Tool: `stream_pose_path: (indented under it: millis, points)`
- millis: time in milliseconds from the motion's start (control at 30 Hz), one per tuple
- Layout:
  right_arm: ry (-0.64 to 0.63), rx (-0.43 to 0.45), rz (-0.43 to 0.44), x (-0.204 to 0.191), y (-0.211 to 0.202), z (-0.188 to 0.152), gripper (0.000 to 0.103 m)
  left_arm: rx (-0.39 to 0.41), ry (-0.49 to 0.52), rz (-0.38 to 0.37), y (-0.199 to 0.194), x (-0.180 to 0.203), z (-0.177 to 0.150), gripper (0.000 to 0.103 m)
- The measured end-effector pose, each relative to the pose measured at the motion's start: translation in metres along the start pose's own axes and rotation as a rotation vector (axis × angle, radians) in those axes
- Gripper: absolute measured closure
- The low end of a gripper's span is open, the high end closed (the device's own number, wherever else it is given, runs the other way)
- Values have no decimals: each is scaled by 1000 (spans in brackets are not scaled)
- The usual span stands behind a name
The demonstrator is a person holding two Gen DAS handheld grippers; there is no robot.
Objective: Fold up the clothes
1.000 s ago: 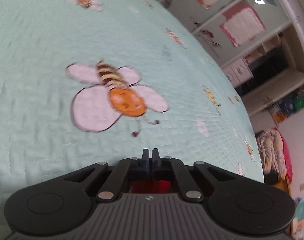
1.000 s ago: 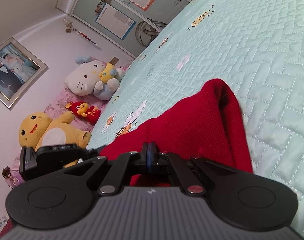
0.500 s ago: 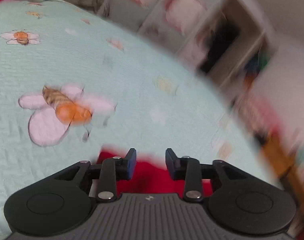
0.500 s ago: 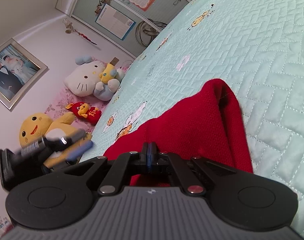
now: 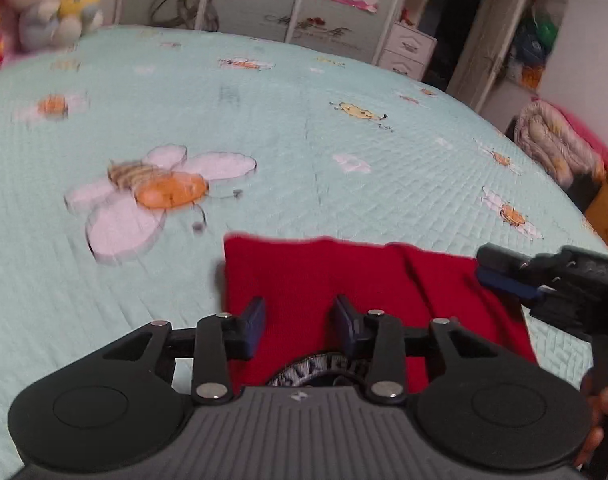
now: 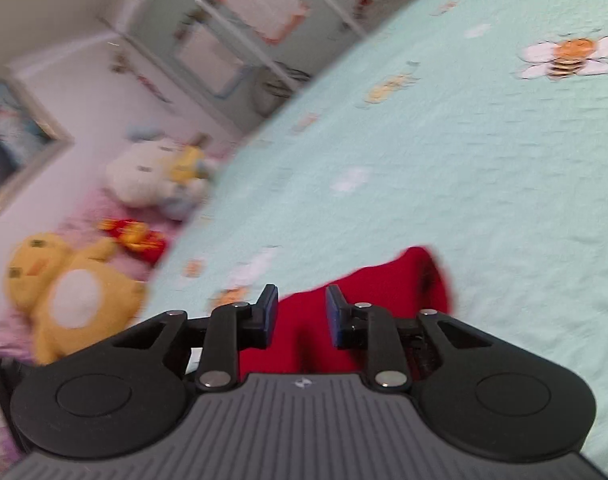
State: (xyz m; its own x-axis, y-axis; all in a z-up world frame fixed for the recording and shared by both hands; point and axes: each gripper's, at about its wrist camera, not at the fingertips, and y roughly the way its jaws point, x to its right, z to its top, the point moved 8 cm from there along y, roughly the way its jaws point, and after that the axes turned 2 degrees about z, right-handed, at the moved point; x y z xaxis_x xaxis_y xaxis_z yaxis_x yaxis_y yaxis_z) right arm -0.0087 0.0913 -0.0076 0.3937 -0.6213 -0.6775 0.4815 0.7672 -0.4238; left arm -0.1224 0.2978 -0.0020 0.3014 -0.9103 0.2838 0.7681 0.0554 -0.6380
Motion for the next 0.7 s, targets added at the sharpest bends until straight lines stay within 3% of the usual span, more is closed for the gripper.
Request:
stream_pose_path:
  millis: [33, 133, 233, 333, 367, 467, 567, 700]
  points:
    - [-11, -19, -35, 8, 6, -1, 103, 5, -47, -20, 2, -6, -2, 57]
    - [20, -7, -26, 16, 5, -1, 103, 0, -122, -60, -2, -16, 1, 57]
    - [89, 12, -11, 17, -8, -3, 103, 21, -186, -43, -18, -25, 5, 61]
    - [80, 61, 8, 7, -32, -4, 82, 72, -263, -35, -43, -36, 9, 61]
    - [75, 76, 4, 5, -40, -5, 76, 80, -263, -35, -50, -36, 9, 61]
    - [69, 92, 4, 2, -54, -8, 75, 74, -217, -47, -57, -27, 12, 61]
    - [45, 100, -5, -6, -57, -4, 75, 25, -173, -5, -46, -23, 12, 62]
    - [-23, 70, 58, -36, -49, -3, 75, -25, -200, -23, -33, -28, 4, 64]
